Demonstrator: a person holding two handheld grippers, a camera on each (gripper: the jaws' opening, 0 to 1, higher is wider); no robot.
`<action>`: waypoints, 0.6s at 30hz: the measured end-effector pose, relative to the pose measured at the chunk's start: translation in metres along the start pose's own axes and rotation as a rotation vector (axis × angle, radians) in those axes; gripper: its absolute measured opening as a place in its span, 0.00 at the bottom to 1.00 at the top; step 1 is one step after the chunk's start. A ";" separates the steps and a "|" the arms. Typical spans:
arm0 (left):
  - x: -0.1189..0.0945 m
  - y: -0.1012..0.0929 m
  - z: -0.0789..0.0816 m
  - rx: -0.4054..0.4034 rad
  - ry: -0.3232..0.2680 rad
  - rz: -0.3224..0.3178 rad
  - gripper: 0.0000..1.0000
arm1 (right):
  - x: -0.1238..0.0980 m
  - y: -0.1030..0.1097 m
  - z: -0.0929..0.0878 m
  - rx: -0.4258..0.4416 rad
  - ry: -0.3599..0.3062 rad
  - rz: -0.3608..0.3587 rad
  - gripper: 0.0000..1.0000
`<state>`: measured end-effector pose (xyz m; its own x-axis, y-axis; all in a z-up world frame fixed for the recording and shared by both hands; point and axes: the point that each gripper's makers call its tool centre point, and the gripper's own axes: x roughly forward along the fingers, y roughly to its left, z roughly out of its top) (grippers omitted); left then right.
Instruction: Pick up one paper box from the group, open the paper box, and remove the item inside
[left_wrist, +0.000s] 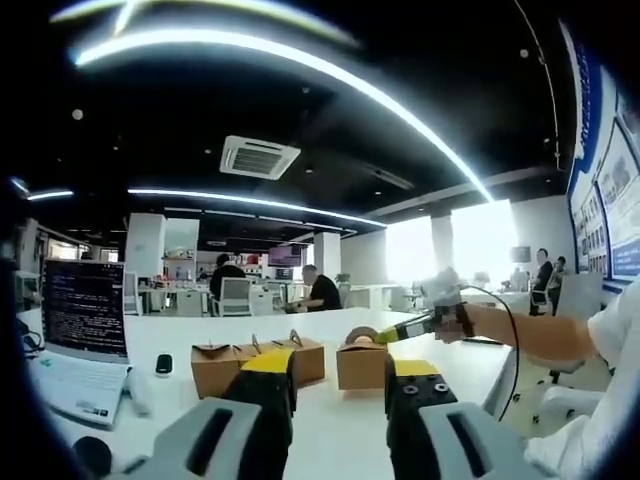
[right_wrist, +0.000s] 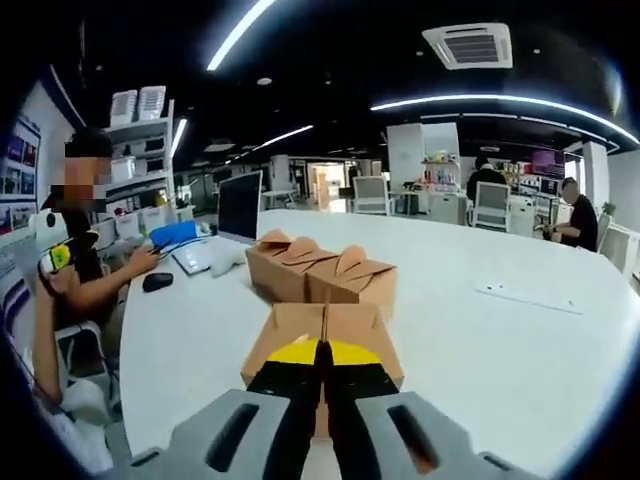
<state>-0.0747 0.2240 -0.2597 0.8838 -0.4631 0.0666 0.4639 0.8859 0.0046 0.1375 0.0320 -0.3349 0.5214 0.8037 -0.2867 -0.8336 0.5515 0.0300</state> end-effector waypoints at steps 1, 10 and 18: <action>0.000 0.000 -0.001 0.001 0.003 -0.003 0.36 | 0.000 0.004 0.000 -0.006 0.001 0.014 0.03; 0.002 -0.004 -0.006 0.005 0.025 -0.018 0.36 | 0.001 0.027 -0.002 -0.054 0.010 0.094 0.03; 0.003 -0.008 -0.008 0.009 0.035 -0.030 0.36 | 0.001 0.044 -0.002 -0.098 0.015 0.179 0.03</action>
<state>-0.0750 0.2156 -0.2678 0.8712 -0.4900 0.0316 0.4898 0.8717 0.0146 0.1009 0.0566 -0.3358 0.3612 0.8832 -0.2991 -0.9269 0.3751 -0.0117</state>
